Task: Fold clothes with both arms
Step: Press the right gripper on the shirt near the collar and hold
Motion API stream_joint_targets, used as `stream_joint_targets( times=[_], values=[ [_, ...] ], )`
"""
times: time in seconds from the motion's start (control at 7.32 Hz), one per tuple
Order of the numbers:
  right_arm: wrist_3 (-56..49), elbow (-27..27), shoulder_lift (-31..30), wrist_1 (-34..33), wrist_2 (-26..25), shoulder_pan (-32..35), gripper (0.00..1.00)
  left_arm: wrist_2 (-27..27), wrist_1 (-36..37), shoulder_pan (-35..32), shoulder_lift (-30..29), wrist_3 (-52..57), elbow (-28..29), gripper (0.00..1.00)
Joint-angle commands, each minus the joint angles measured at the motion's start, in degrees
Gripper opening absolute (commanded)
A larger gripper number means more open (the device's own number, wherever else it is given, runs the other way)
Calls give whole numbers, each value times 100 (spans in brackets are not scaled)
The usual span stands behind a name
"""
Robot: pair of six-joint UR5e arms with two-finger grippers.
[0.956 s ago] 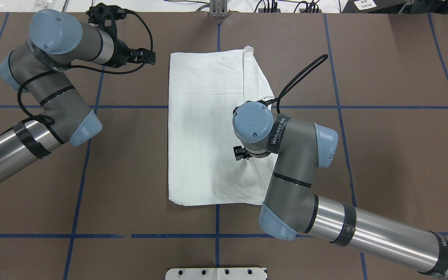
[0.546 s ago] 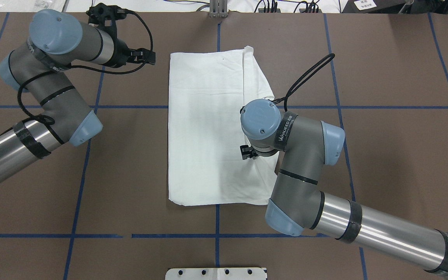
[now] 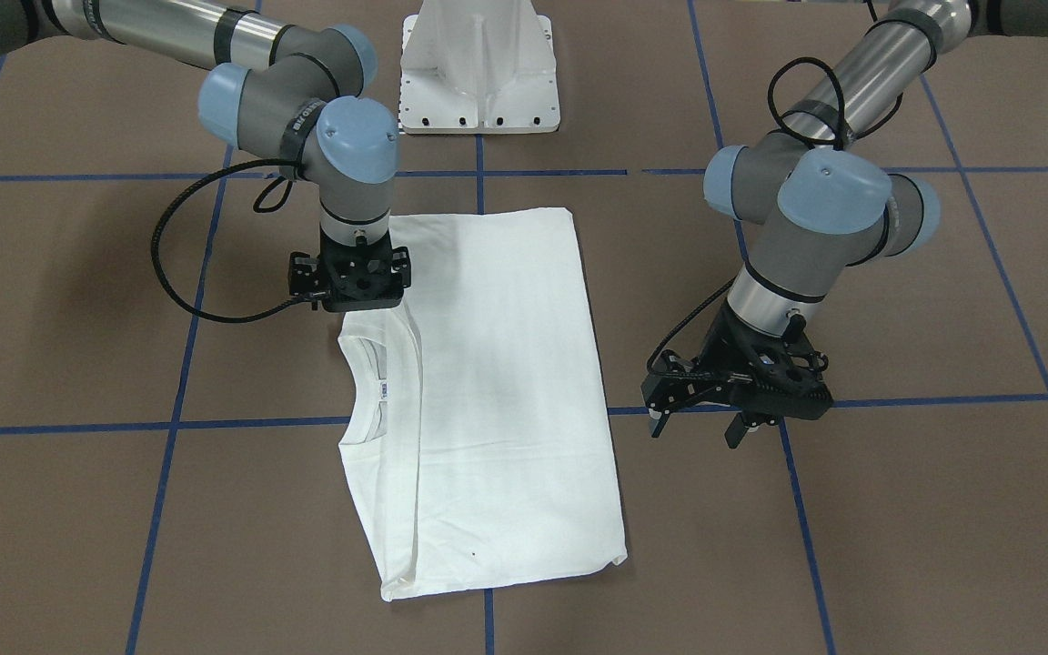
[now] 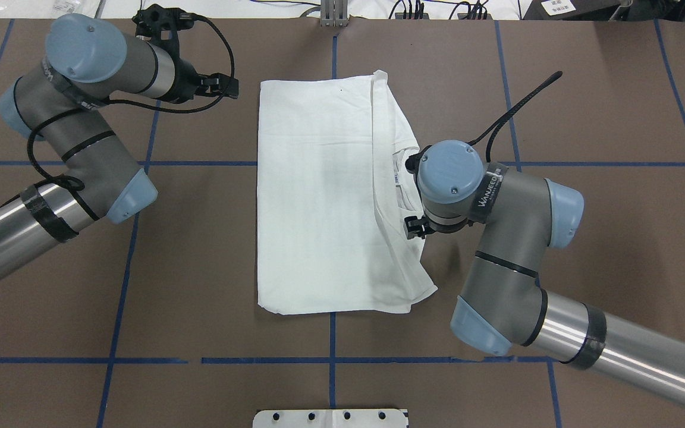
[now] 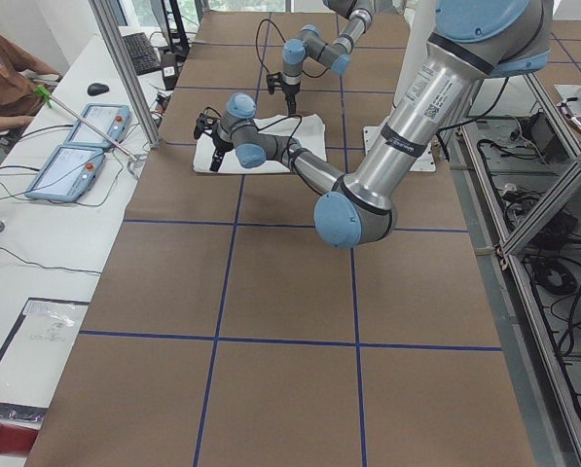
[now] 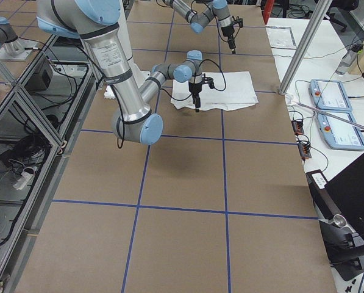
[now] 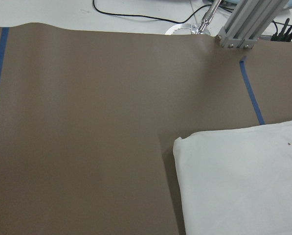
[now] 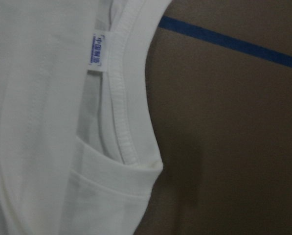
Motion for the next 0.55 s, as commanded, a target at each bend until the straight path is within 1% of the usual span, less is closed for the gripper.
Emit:
stream_joint_targets(
  times=[0.0,0.14,0.27,0.41],
  values=[
    [-68,291,-118,3,29,78,100,0,-3,3,-14,-19,0,100],
    [-42,212,83,20,20,70,100,0,-3,-5,-6,-2,0,100],
    [19,-93,451,38,12,52,100,0,-3,-5,3,33,0,100],
    [72,-679,1020,47,12,35,100,0,-3,-5,3,25,0,100]
  ],
)
